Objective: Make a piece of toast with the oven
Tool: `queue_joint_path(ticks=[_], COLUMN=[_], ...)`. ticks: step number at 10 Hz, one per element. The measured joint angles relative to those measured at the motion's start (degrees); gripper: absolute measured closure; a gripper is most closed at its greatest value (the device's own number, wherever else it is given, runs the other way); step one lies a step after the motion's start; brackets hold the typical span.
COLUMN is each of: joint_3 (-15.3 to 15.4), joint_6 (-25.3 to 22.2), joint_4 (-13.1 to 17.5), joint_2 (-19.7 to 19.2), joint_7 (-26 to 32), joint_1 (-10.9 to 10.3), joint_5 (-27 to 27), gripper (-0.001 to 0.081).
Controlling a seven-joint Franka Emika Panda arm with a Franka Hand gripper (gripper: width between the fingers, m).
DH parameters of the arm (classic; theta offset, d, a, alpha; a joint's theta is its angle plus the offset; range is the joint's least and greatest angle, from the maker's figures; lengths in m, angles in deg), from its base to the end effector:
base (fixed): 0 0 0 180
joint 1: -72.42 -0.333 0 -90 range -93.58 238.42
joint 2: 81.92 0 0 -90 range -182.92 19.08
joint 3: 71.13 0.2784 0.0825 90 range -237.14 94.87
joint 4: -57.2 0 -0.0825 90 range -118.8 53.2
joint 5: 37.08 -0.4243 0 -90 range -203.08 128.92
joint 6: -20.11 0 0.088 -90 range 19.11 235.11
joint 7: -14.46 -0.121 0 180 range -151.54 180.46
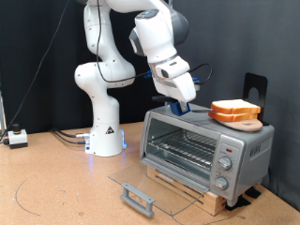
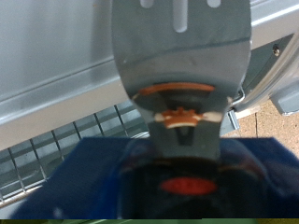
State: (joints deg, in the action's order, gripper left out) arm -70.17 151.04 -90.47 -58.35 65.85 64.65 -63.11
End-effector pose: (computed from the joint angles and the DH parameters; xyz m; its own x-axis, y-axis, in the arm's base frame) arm 0.4580 0.0847 0.3446 0.7007 0.6375 0.3203 0.7048 -0.6884 -0.1716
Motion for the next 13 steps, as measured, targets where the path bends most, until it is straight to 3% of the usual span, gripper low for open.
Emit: queue_joint_path(ticks=[4,9,13], joint_3=[1.2,2.7,6.3], joint_6=[0.1,1.1,2.0], joint_4=[0.0,0.1,0.5], joint_2=[-0.3,-0.6,-0.6], joint_7=[-4.7,-5.6,-7.9], joint_1=[0.1,0.1,-0.8], joint_5=[2.0,2.1,0.7], gripper=[0.0408,0.0408,0.0409])
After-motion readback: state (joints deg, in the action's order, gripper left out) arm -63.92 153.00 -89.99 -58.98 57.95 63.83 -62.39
